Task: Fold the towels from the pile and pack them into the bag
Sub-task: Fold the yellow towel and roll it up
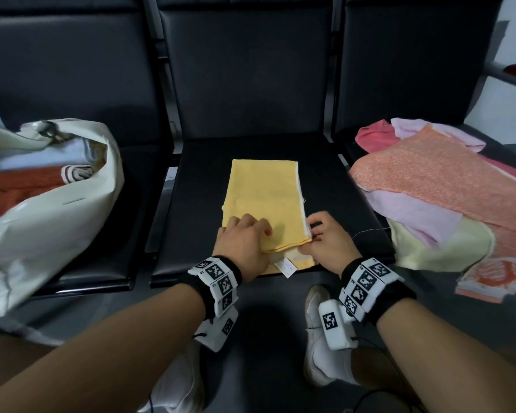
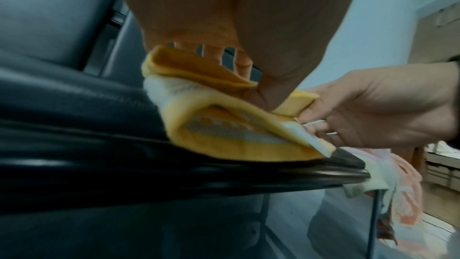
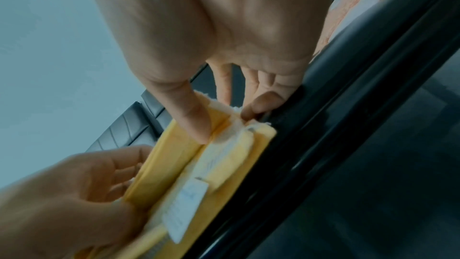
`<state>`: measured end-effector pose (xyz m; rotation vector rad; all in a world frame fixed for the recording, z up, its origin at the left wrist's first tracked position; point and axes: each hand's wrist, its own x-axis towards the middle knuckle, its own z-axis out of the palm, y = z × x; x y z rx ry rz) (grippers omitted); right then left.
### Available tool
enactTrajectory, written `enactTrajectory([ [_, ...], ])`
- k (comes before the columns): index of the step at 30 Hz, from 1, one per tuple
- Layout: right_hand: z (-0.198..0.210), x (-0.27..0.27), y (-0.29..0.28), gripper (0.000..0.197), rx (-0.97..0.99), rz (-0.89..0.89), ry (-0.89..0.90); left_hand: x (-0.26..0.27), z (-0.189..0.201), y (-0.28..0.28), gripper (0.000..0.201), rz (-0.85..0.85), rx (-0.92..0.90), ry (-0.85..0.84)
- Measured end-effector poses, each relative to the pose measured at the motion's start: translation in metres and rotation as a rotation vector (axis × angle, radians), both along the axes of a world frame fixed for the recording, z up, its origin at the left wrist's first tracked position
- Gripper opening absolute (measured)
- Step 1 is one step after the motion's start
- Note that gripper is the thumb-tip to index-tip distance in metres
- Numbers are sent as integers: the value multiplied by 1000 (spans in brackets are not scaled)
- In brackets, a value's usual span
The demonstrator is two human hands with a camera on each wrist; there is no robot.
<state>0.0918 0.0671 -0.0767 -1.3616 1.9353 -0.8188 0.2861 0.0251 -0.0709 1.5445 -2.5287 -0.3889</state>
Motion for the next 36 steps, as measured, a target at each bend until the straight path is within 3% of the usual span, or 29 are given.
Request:
enactTrajectory([
  [2,-2,3,2,60,-66,29,-19,5,0,3,43,107,16,-22],
  [3,-3,4,3,58,-91,34,12,8,0,5,41,158,26,-18],
  [7,-8,8,9,21,-157,10,95,20,0,13,22,283,63,117],
  [11,-8,7,13,13,-188,-52,73,26,4,20,21,295,-18,302],
  [14,-7,6,14,12,-164,-57,79,27,6,28,19,257,-49,335],
  [20,-14,3,18,24,-102,-44,162,28,2,41,12,170,-14,196],
  [26,-16,9,25,22,-133,-16,221,38,-10,39,25,107,33,22],
  [30,-22,11,28,22,-146,15,244,40,-16,39,41,65,-38,-65],
  [36,-27,17,32,37,-153,63,324,36,-20,38,37,52,-191,-128],
])
